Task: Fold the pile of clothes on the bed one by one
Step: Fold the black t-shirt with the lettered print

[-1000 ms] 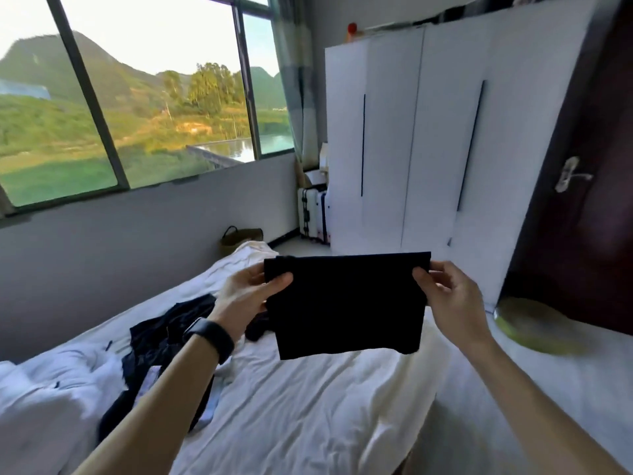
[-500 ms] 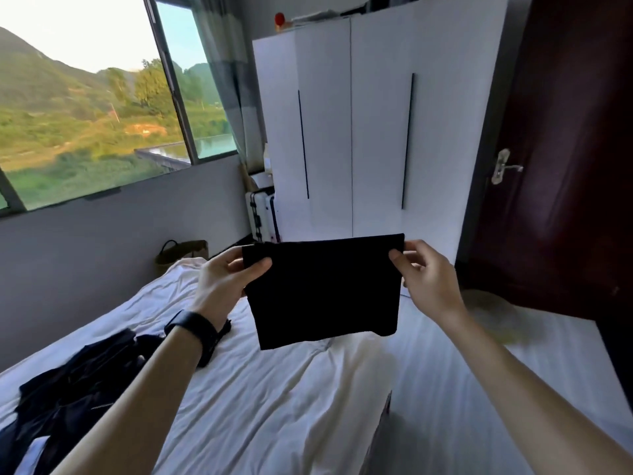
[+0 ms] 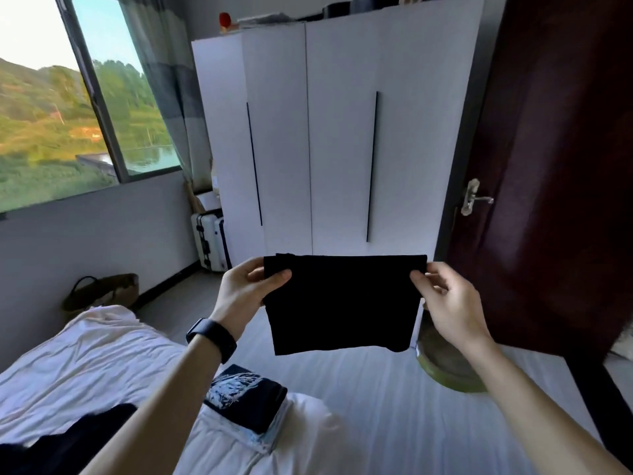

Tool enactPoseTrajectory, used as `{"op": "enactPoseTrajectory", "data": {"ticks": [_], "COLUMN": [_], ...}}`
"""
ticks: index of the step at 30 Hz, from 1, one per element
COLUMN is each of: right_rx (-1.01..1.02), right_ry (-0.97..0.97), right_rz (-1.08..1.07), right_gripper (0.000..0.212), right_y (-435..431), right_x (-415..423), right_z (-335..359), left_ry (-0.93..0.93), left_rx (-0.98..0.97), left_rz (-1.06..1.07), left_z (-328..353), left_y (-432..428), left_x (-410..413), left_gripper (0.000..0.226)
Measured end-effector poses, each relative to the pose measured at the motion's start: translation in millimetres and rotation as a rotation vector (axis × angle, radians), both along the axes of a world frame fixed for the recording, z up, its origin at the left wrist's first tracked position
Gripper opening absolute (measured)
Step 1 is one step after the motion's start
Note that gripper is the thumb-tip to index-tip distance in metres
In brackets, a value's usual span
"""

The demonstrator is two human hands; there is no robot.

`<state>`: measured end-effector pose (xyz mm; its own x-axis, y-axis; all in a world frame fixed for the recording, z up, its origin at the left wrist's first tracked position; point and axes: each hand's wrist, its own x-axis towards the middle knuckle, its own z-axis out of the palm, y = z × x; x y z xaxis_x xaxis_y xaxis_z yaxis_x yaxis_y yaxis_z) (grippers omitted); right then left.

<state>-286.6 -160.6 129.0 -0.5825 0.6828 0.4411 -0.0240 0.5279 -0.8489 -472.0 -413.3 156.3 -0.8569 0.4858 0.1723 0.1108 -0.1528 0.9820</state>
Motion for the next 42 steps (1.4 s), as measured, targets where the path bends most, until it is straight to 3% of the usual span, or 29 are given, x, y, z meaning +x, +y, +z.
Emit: {"op": "enactPoseTrajectory", "data": {"ticks": [12, 19, 26, 31, 42], "right_rx": [-0.021, -0.066, -0.034, -0.08, -0.128], "right_ry": [0.017, -0.015, -0.061, -0.153, -0.482], "right_rz": [0.097, 0.285, 0.499, 0.639, 1.046], "right_gripper": [0.007, 0.006, 0.009, 0.006, 0.013], "right_y": [247, 340, 363, 352, 288], "right_x": [-159, -271, -401, -496, -657], "right_z": [-10, -8, -29, -76, -195], "left_ry": [-0.021, -0.026, -0.055, -0.157, -0.419], "left_rx": [0.011, 0.004, 0.047, 0.101, 0.181], "left_rz": [0.116, 0.289, 0.495, 0.682, 1.18], "left_z": [-18, -17, -61, -123, -241], "left_y": [238, 305, 308, 300, 285], "left_x": [-134, -195, -260, -307, -336], "left_gripper": [0.026, 0.024, 0.038, 0.021, 0.018]}}
